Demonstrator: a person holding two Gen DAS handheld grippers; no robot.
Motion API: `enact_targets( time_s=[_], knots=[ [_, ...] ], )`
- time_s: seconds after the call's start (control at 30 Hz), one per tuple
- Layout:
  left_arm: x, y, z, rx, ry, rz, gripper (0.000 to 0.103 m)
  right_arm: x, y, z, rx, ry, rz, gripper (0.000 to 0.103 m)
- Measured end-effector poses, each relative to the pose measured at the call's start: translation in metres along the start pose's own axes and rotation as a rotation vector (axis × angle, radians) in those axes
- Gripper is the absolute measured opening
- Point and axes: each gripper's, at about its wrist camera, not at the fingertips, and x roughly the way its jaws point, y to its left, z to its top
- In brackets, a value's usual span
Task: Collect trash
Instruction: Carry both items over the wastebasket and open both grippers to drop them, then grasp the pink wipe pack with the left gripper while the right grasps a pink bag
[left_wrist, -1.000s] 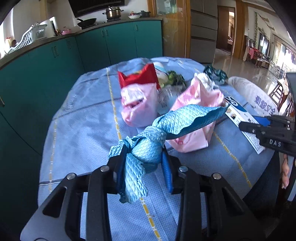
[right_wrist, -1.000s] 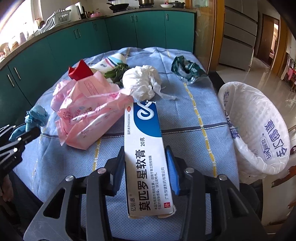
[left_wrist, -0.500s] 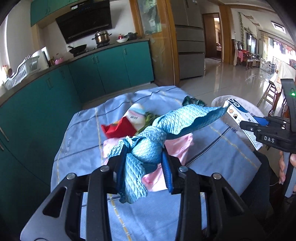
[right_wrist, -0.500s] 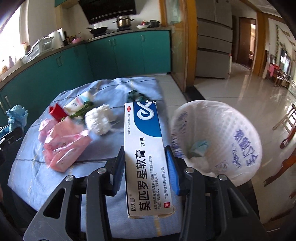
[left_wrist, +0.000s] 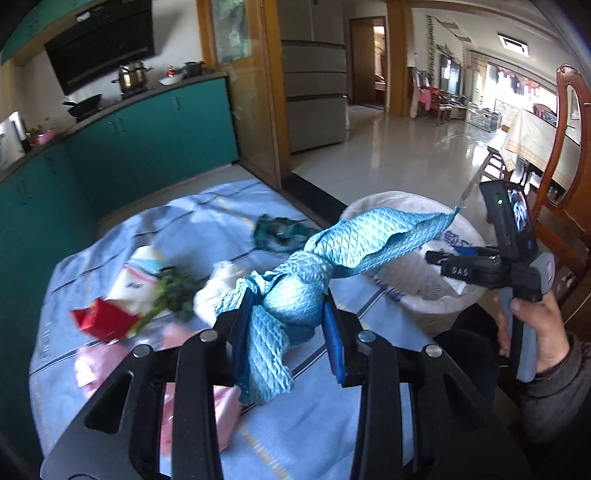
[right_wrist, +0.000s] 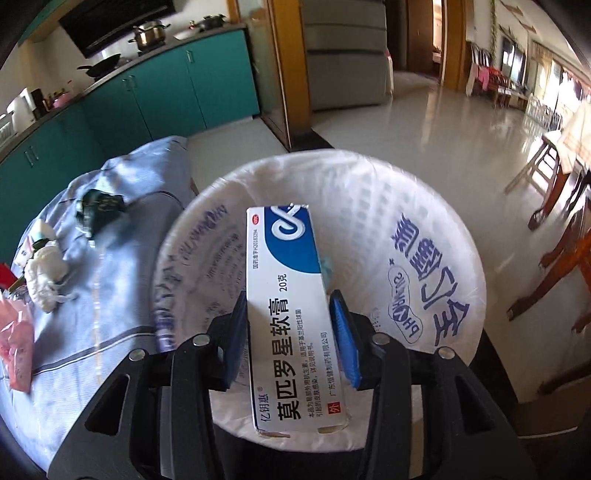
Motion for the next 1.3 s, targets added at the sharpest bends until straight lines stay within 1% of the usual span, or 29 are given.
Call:
enact_targets(
  time_s=[0.03,0.07,0.1,0.13,0.23,0.3,0.33,0.37,0.4,0.5,0.57,0.6,0.67,0.73,0.8,0.83,0.9,0.93,0.97,1.0,1.03,1.07,1.1,1.17,1.27,1.3],
  knots=[
    [0.008,-0.007,0.004,0.007,0.009,-0.017,0.036,-0.002,-0.003,-0.001,0.002,-0.005,0.009,0.053],
    [0.019,-0.017,0.010,0.017,0.019,-0.037,0.036,-0.006,-0.007,-0.003,0.006,-0.022,0.001,0.057],
    [0.028,-0.023,0.014,0.023,0.027,-0.052,0.036,-0.015,-0.012,-0.007,0.016,-0.048,-0.021,0.065],
    [0.037,-0.029,0.017,0.030,0.036,-0.069,0.036,-0.021,-0.014,-0.009,0.022,-0.063,-0.027,0.069],
    [0.069,-0.058,0.031,0.055,0.069,-0.127,0.036,-0.047,-0.034,-0.017,0.064,-0.112,-0.057,0.071],
    [0.086,-0.076,0.039,0.074,0.080,-0.168,0.040,-0.058,-0.044,-0.022,0.079,-0.124,-0.074,0.073],
    [0.092,-0.083,0.041,0.082,0.077,-0.183,0.043,-0.062,-0.050,-0.026,0.085,-0.128,-0.080,0.073],
    [0.097,-0.091,0.043,0.090,0.070,-0.196,0.057,-0.069,-0.055,-0.031,0.095,-0.131,-0.090,0.073],
    [0.101,-0.098,0.045,0.097,0.060,-0.194,0.071,-0.074,-0.058,-0.035,0.100,-0.133,-0.098,0.073],
    [0.096,-0.105,0.041,0.115,0.031,-0.164,0.081,-0.082,-0.060,-0.045,0.090,-0.133,-0.121,0.076],
    [0.084,-0.098,0.033,0.121,0.017,-0.144,0.083,-0.084,-0.057,-0.049,0.080,-0.134,-0.125,0.079],
    [0.077,-0.093,0.031,0.122,0.010,-0.123,0.084,-0.084,-0.054,-0.050,0.073,-0.132,-0.110,0.079],
    [0.058,-0.071,0.019,0.131,-0.021,-0.010,0.084,-0.082,-0.046,-0.052,0.067,-0.125,-0.077,0.079],
    [0.041,-0.046,0.010,0.119,-0.048,0.107,0.084,-0.076,-0.027,-0.051,0.048,-0.112,-0.009,0.079],
    [0.022,-0.004,-0.004,0.058,-0.048,0.220,0.084,-0.072,-0.003,-0.049,0.016,-0.096,0.052,0.079],
    [0.012,0.025,-0.013,0.005,-0.039,0.282,0.084,-0.068,0.017,-0.049,-0.015,-0.083,0.094,0.079],
    [0.001,0.065,-0.025,-0.071,-0.014,0.367,0.084,-0.064,0.052,-0.046,-0.067,-0.067,0.173,0.080],
    [-0.001,0.090,-0.032,-0.116,0.011,0.403,0.084,-0.062,0.068,-0.044,-0.087,-0.059,0.214,0.083],
    [-0.001,0.107,-0.037,-0.149,0.029,0.420,0.084,-0.059,0.095,-0.043,-0.116,-0.038,0.286,0.085],
    [-0.001,0.124,-0.042,-0.185,0.052,0.427,0.085,-0.058,0.109,-0.044,-0.132,-0.025,0.325,0.087],
    [0.003,0.138,-0.046,-0.213,0.074,0.415,0.085,-0.057,0.133,-0.045,-0.161,-0.005,0.382,0.087],
    [0.010,0.150,-0.051,-0.239,0.102,0.370,0.086,-0.057,0.149,-0.044,-0.179,0.005,0.407,0.087],
    [0.017,0.158,-0.056,-0.260,0.137,0.344,0.086,-0.057,0.164,-0.045,-0.200,0.014,0.425,0.087],
    [0.022,0.165,-0.066,-0.275,0.165,0.312,0.085,-0.060,0.192,-0.051,-0.245,0.031,0.444,0.088],
    [0.024,0.173,-0.080,-0.334,0.179,0.237,0.057,-0.061,0.221,-0.058,-0.292,0.063,0.470,0.090],
    [0.021,0.173,-0.083,-0.349,0.164,0.223,0.055,-0.059,0.229,-0.060,-0.295,0.078,0.479,0.091]
  ],
)
